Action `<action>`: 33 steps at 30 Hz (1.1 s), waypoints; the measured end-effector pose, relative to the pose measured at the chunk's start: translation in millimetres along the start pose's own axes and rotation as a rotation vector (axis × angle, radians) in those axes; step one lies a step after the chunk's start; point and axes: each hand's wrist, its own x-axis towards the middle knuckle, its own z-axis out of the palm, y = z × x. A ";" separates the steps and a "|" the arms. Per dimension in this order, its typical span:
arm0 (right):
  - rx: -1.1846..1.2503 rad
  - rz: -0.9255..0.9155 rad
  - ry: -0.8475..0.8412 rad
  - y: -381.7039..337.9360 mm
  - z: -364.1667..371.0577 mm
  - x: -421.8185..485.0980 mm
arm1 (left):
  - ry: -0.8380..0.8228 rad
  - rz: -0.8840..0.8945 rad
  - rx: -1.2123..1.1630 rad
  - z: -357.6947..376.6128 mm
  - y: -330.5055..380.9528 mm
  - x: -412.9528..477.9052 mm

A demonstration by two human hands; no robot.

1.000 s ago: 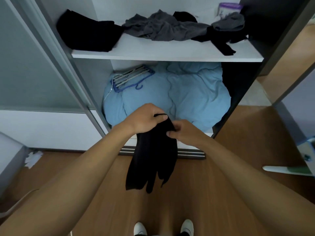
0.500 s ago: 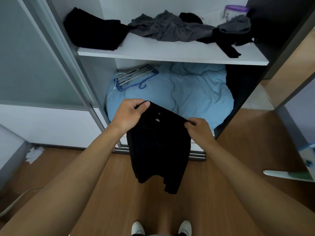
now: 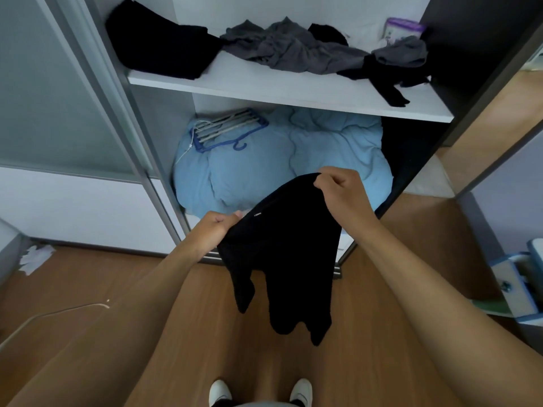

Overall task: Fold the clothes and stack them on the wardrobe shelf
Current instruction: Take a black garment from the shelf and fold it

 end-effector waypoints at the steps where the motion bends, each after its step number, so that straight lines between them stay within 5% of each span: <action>1: -0.036 -0.024 0.025 1.0 -2.8 1.0 | 0.004 -0.038 -0.005 -0.2 -3.7 -0.4; 5: -0.233 0.041 0.026 18.5 -12.5 3.2 | 0.133 -0.097 -0.175 -5.9 -2.7 4.2; 10: -0.001 0.510 0.023 47.3 -26.0 -2.5 | 0.160 0.042 -0.136 -23.0 19.6 13.6; 15: 0.379 0.548 0.159 63.6 -28.9 -12.7 | -0.186 0.223 0.106 -30.3 41.1 8.7; 17: 0.344 0.514 0.205 66.2 -30.9 -11.0 | -0.234 0.263 0.270 -31.6 46.7 8.5; 21: -0.093 0.312 0.134 68.8 -25.5 -11.0 | 0.065 0.365 0.250 -31.7 59.7 8.2; 24: -0.231 0.331 0.117 73.2 -14.5 -12.0 | 0.289 0.492 0.293 -27.9 73.4 9.9; 28: -0.100 0.452 0.116 68.2 -6.1 -5.7 | 0.444 0.607 0.347 -25.2 87.3 13.3; 33: 0.197 0.561 -0.003 56.8 -14.2 -0.9 | 0.515 0.499 0.347 -40.6 82.0 21.6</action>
